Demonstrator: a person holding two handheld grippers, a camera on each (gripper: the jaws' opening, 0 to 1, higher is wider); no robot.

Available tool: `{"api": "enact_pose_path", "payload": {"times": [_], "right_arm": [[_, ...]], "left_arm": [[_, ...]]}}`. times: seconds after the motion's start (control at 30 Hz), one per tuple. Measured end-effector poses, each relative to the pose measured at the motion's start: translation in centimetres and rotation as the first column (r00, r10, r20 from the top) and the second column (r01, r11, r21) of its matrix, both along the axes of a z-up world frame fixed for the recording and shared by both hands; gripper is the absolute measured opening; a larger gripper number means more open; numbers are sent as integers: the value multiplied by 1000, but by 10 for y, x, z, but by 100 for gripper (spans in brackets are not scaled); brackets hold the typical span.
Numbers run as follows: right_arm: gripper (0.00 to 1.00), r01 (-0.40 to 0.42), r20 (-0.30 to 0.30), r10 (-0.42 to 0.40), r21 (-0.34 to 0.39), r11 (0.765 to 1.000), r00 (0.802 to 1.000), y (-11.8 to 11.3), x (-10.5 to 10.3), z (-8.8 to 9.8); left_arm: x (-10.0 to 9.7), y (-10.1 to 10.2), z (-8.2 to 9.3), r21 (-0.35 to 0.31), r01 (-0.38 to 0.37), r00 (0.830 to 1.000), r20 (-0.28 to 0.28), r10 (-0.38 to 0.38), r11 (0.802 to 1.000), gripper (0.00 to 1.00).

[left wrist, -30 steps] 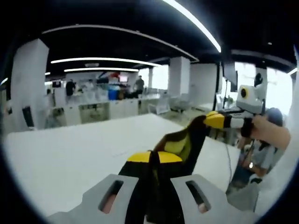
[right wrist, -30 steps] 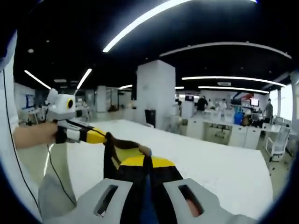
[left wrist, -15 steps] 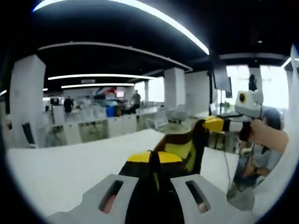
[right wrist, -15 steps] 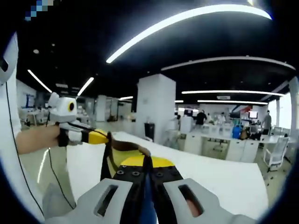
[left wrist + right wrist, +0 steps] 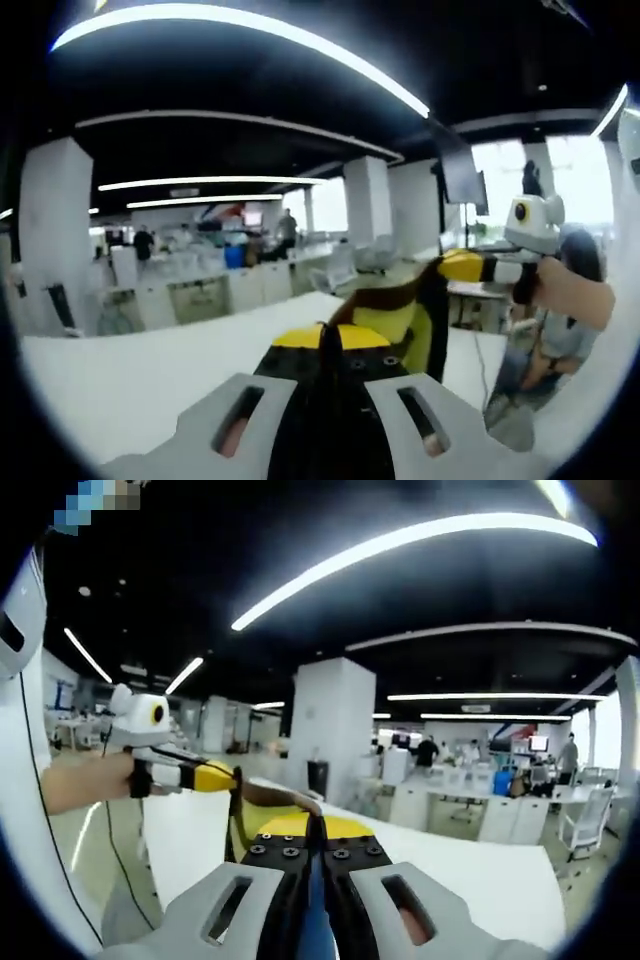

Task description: Fold the garment on the visible template until the final outline fits inside the template.

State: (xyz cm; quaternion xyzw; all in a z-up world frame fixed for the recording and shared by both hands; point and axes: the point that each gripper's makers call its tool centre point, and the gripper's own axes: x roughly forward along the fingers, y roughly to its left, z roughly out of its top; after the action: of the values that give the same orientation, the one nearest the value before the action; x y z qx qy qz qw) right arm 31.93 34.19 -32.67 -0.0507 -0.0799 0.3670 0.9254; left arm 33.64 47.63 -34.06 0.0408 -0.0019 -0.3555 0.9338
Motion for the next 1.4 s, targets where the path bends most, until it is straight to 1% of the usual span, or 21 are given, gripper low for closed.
{"api": "enact_pose_path", "payload": {"times": [0.17, 0.4, 0.5, 0.63, 0.77, 0.93, 1.03, 1.13, 1.2, 1.23, 1.27, 1.3, 1.37, 1.4], "right_arm": [[3, 7, 12, -7, -14, 1000, 1000, -1, -14, 1], [2, -10, 11, 10, 9, 1000, 1000, -3, -40, 3], [2, -31, 3, 31, -3, 1000, 1000, -1, -52, 1], [2, -53, 2, 53, -6, 999, 999, 1, -65, -2], [2, -88, -5, 88, 2, 996, 996, 5, -72, -2], [2, -120, 0, 120, 3, 993, 993, 8, -77, 4], [2, -148, 3, 148, 24, 989, 989, 9, -79, 14], [2, -161, 11, 160, 42, 986, 987, 8, -77, 21], [2, -154, 1, 154, 54, 987, 988, 5, -68, 16], [2, -137, -26, 139, 58, 989, 990, 3, -60, 9], [2, -128, -45, 131, 56, 990, 990, 2, -56, 4], [2, -73, -87, 75, 24, 997, 993, -3, -40, -14], [2, -26, -139, 25, -9, 1000, 990, -5, -22, -35], [2, -20, -145, 18, -14, 1000, 989, -6, -19, -39]], "left_arm": [[-15, -4, 1, -4, 31, 999, -8, -31, 1000, 0], [-39, -7, 2, -44, 88, 995, -49, -90, 995, 0], [-47, -8, -2, -37, 100, 993, -62, -102, 994, 0], [-59, -10, -7, -52, 125, 988, -85, -129, 991, 0], [-62, -11, -8, -54, 132, 986, -95, -137, 990, 0], [-65, -9, 1, -71, 144, 984, -94, -151, 987, 0], [-69, -6, 12, -92, 156, 983, -80, -164, 983, 0], [-69, -3, 17, -107, 156, 983, -79, -165, 982, 0], [-63, 0, 13, -107, 146, 984, -92, -155, 984, 0], [-57, 3, 5, -98, 131, 984, -112, -142, 987, 0], [-55, 4, 1, -95, 123, 983, -126, -134, 988, 0], [-47, 8, -17, -70, 100, 977, -181, -111, 993, 0], [-38, 8, -33, -56, 97, 973, -206, -107, 994, 0], [-36, 7, -37, -51, 95, 972, -209, -103, 994, 0]]}}
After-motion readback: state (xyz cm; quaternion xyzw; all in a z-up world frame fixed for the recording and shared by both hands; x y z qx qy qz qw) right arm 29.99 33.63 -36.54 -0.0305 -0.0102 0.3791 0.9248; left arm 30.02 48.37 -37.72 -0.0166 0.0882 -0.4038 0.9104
